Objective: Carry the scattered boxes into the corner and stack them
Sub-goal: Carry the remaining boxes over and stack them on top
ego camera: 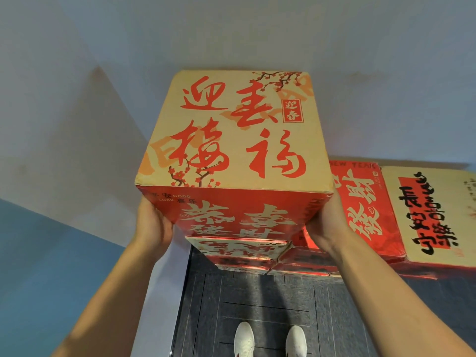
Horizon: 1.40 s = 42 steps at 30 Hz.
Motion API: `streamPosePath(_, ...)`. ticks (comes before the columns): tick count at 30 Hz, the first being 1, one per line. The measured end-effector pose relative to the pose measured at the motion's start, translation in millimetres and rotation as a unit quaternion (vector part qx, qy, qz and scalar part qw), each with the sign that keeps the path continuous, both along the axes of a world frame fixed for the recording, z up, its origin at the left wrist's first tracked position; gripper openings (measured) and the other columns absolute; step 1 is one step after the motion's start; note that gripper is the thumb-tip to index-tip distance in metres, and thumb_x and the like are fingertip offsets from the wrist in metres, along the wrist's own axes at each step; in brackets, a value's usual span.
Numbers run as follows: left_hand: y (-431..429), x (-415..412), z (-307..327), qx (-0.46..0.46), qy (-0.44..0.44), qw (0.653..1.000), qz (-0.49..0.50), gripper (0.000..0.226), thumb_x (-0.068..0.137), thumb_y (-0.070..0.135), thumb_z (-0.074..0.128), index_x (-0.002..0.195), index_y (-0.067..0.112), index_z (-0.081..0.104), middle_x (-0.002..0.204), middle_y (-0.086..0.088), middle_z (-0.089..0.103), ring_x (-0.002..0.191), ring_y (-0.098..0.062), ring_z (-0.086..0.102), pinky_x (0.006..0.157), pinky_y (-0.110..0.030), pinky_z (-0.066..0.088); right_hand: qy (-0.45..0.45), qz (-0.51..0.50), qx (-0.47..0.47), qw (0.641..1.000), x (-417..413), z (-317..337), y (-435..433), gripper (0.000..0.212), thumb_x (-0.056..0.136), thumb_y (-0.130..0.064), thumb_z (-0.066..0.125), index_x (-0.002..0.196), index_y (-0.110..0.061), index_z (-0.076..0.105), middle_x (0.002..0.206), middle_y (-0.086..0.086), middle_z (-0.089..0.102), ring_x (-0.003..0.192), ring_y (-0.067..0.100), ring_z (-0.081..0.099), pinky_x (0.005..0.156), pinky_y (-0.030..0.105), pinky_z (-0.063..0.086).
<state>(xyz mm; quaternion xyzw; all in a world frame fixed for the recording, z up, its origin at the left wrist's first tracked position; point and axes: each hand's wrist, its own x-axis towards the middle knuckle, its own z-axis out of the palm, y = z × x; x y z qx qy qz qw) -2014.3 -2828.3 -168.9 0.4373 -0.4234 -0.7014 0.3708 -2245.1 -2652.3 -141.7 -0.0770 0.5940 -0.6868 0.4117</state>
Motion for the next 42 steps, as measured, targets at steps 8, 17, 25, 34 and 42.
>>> streamPosePath(8, -6.6, 7.4, 100.5, -0.193, -0.004, 0.977, 0.093, 0.064, 0.107, 0.058, 0.022, 0.144, 0.022, 0.059, 0.150, 0.009, 0.059, 0.144, 0.000, 0.047, 0.124, -0.027, 0.026, 0.115, -0.054, 0.006, 0.992, 0.7, 57.7, 25.8, 0.084, 0.089, -0.082, 0.038, 0.158, -0.035, 0.043, 0.164, -0.011, 0.043, 0.149, 0.014, 0.041, 0.125, 0.048, 0.028)
streamPosePath(17, 79.3, -94.9, 228.1, -0.385, 0.023, 0.913, -0.132, 0.045, 0.105, 0.044, 0.050, 0.140, 0.018, 0.062, 0.123, 0.021, 0.070, 0.116, 0.011, 0.064, 0.089, -0.008, 0.049, 0.273, -0.056, -0.066, 0.958, 4.5, 165.3, 63.8, 0.084, 0.080, -0.084, 0.040, 0.155, -0.046, 0.044, 0.160, -0.022, 0.044, 0.148, 0.000, 0.040, 0.128, 0.043, 0.027)
streamPosePath(25, 214.7, -169.1, 252.9, -0.392, 0.092, 0.883, -0.242, 0.055, 0.093, 0.054, 0.055, 0.135, 0.020, 0.066, 0.131, 0.011, 0.071, 0.127, -0.003, 0.063, 0.110, -0.027, 0.050, 0.310, -0.151, -0.084, 0.935, -17.4, 207.8, 212.0, 0.079, 0.078, -0.083, 0.041, 0.150, -0.050, 0.049, 0.154, -0.024, 0.051, 0.141, -0.003, 0.048, 0.125, 0.046, 0.033)
streamPosePath(34, 453.3, -224.1, 273.5, -0.379, 0.188, 0.803, -0.421, 0.061, 0.085, 0.058, 0.056, 0.131, 0.019, 0.067, 0.127, 0.005, 0.073, 0.123, -0.008, 0.066, 0.107, -0.031, 0.053, 0.358, -0.326, -0.073, 0.872, -10.4, 227.4, 467.2, 0.097, 0.062, -0.101, 0.052, 0.143, -0.048, 0.055, 0.142, -0.019, 0.063, 0.133, 0.000, 0.058, 0.120, 0.047, 0.040)
streamPosePath(42, 682.4, -263.8, 277.3, -0.322, 0.258, 0.704, -0.578, 0.049, 0.090, 0.057, 0.055, 0.125, 0.026, 0.069, 0.123, 0.010, 0.075, 0.122, -0.010, 0.066, 0.105, -0.035, 0.054, 0.352, -0.515, -0.004, 0.782, 26.6, 243.6, 680.0, 0.069, 0.083, -0.086, 0.048, 0.139, -0.046, 0.058, 0.141, -0.017, 0.064, 0.131, -0.002, 0.059, 0.119, 0.042, 0.042)
